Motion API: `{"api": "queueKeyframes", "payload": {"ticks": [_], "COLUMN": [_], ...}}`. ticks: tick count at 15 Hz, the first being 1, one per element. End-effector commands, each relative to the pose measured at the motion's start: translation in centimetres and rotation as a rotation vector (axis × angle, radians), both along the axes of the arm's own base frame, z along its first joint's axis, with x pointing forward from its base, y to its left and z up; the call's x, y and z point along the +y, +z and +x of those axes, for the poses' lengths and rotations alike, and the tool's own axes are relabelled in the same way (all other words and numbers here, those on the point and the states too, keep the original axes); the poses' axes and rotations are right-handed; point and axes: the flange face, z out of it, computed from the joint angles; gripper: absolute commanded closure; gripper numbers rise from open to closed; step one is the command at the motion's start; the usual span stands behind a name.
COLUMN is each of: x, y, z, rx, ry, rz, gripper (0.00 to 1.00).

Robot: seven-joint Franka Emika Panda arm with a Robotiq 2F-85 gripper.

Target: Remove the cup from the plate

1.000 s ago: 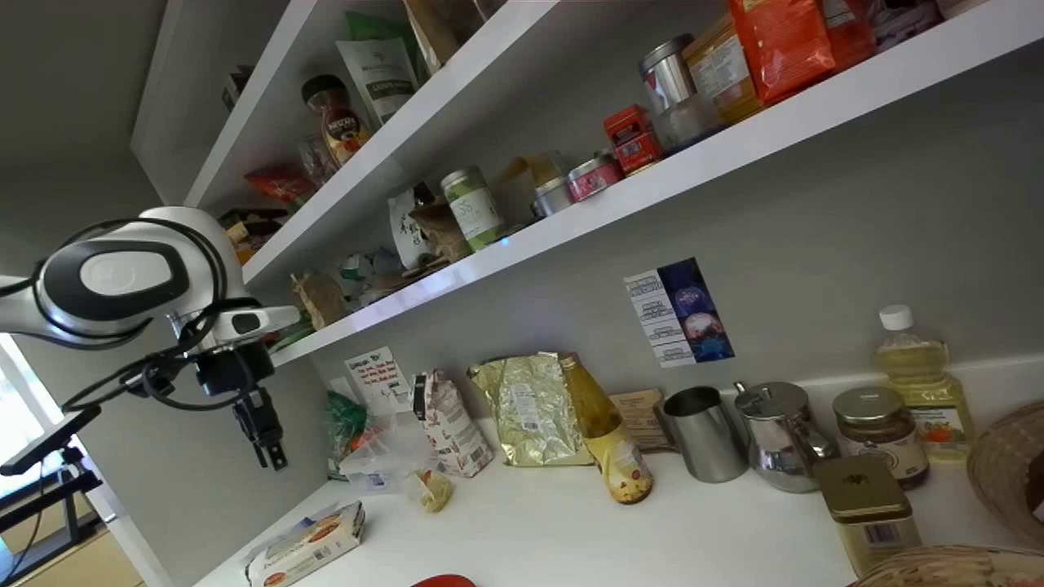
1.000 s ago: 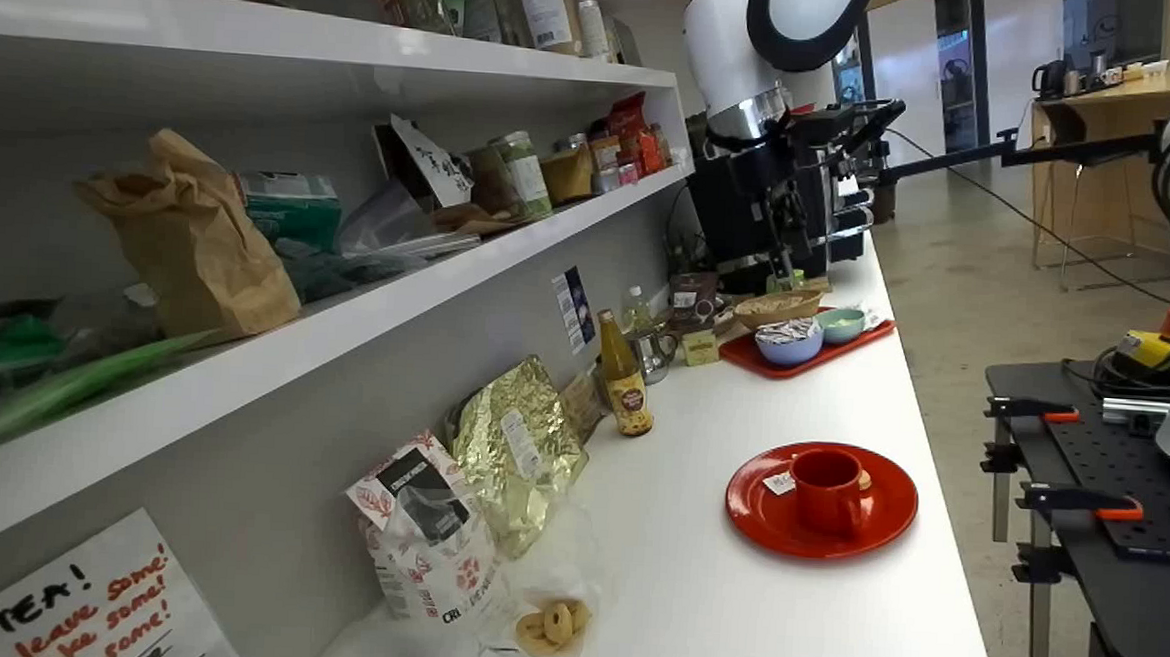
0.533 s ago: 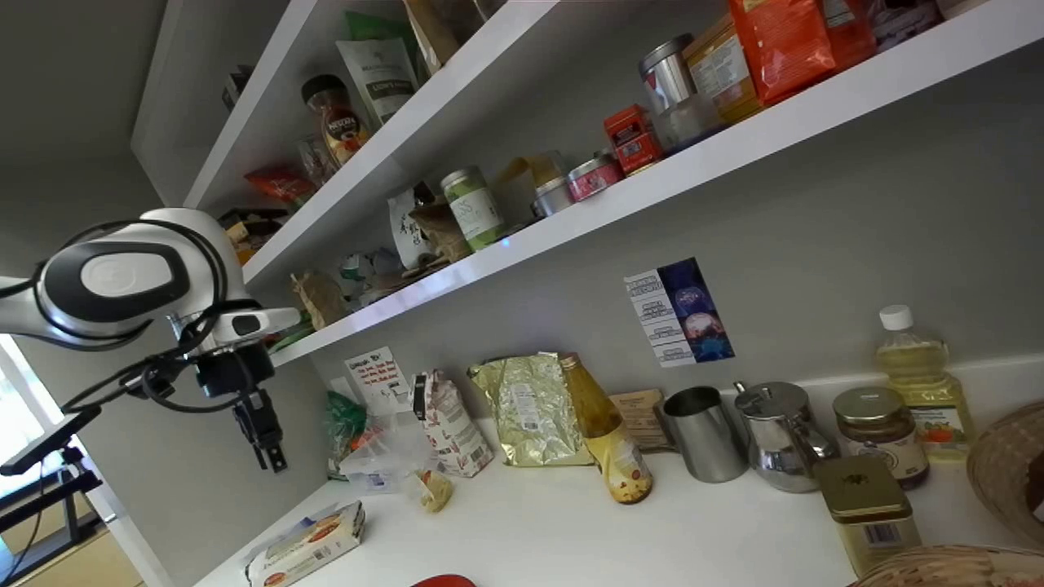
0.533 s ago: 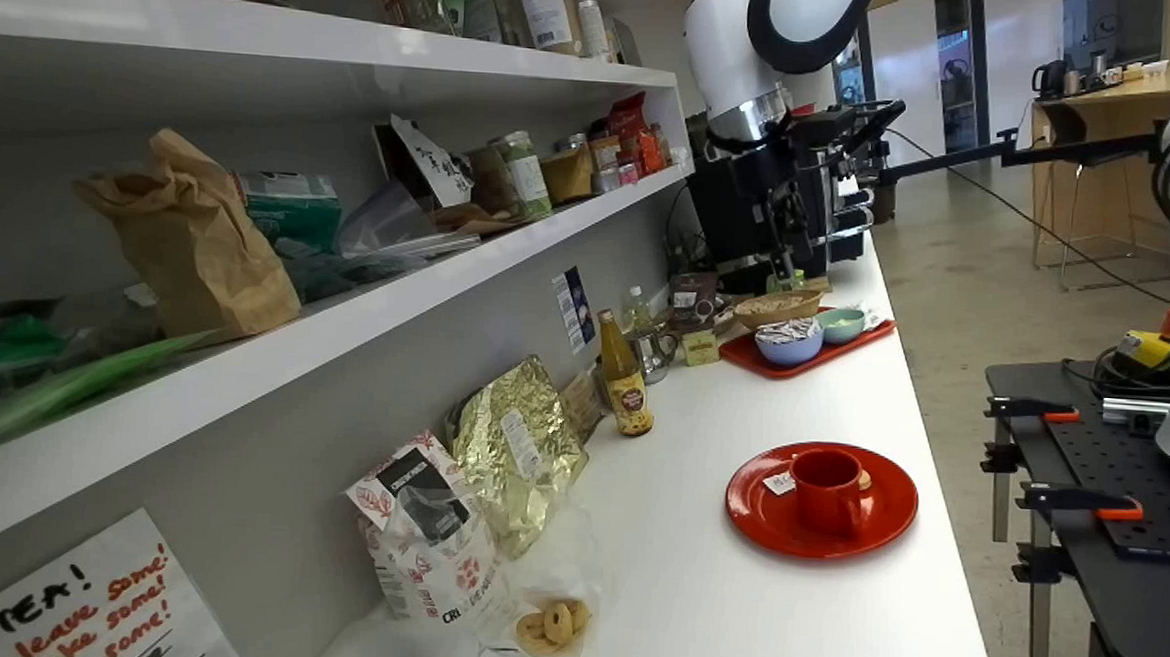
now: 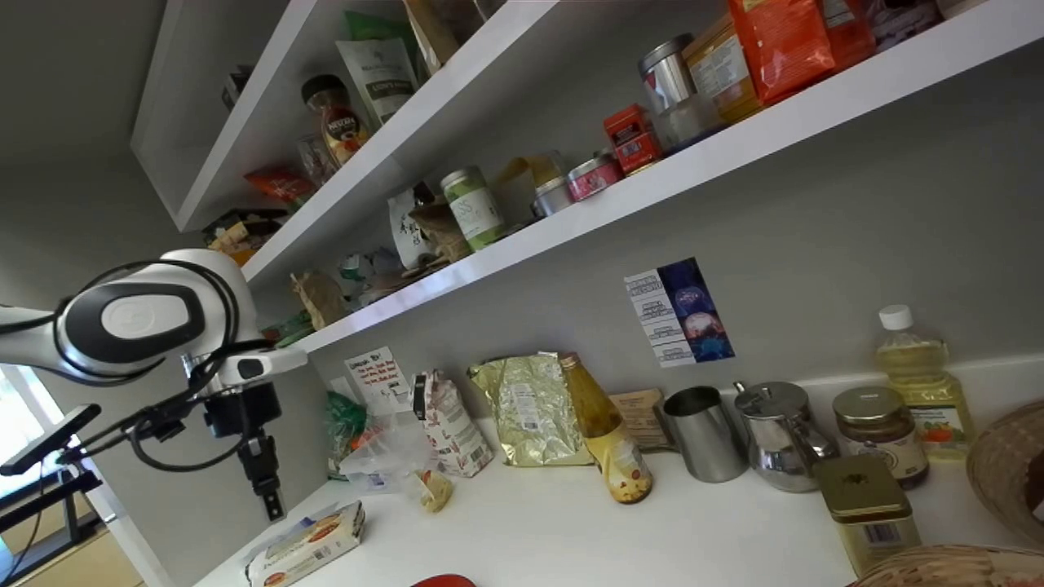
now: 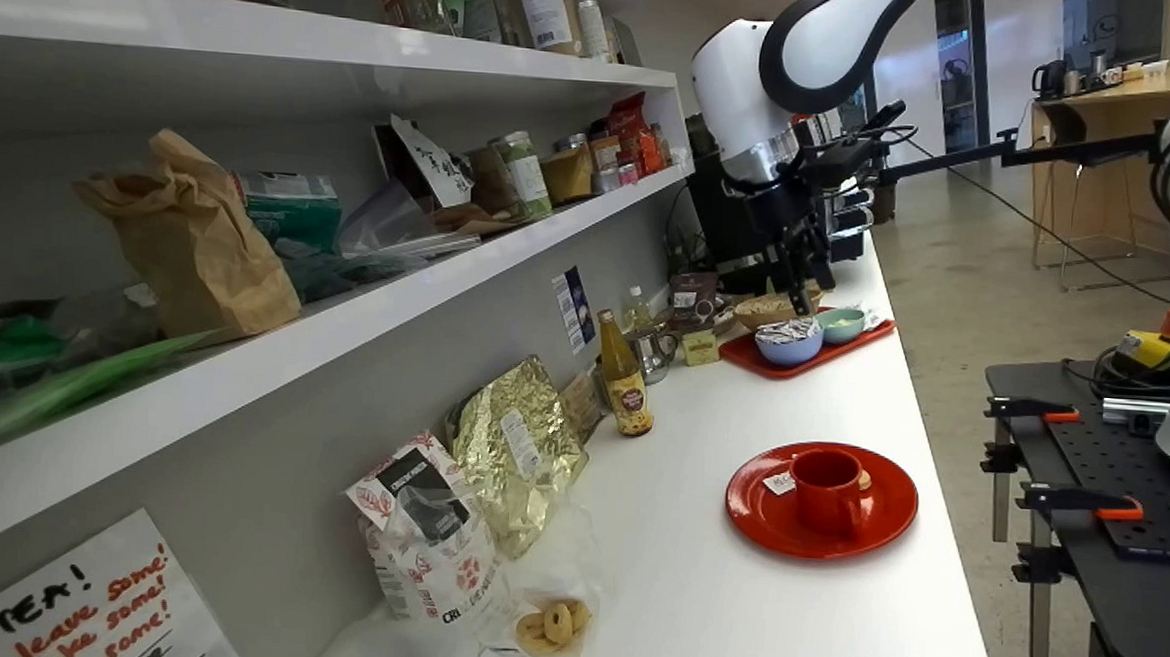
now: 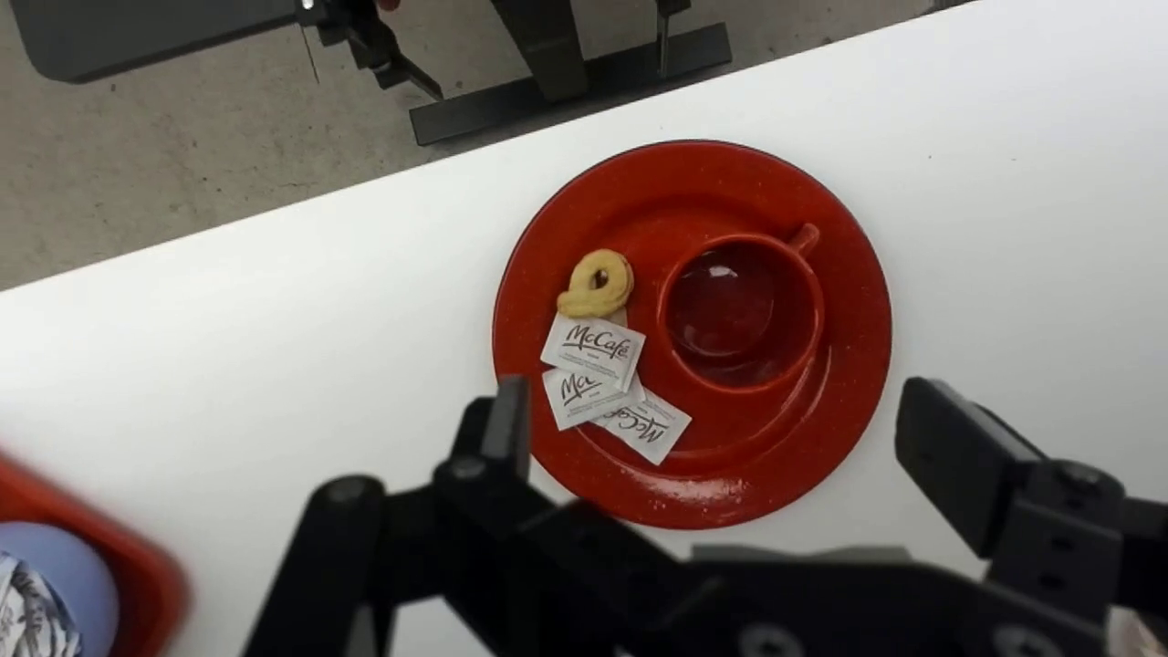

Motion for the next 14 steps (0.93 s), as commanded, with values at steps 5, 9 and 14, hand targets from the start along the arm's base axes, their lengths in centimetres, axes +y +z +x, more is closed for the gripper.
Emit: {"api": "queueKeyframes", "payload": {"ticks": [5,9,14], "x": [2.8,3.5,3.0], "y": [-5.3,-9.2,-13.5], "z": [-0.6,-1.0,-1.0], "rx": [-0.12,-0.157,-0.155], "ry": [-0.222,-0.324,-0.401], "rz": [-0.037,-0.09,-0.166], "gripper": [0.0,0.0,0.0]}}
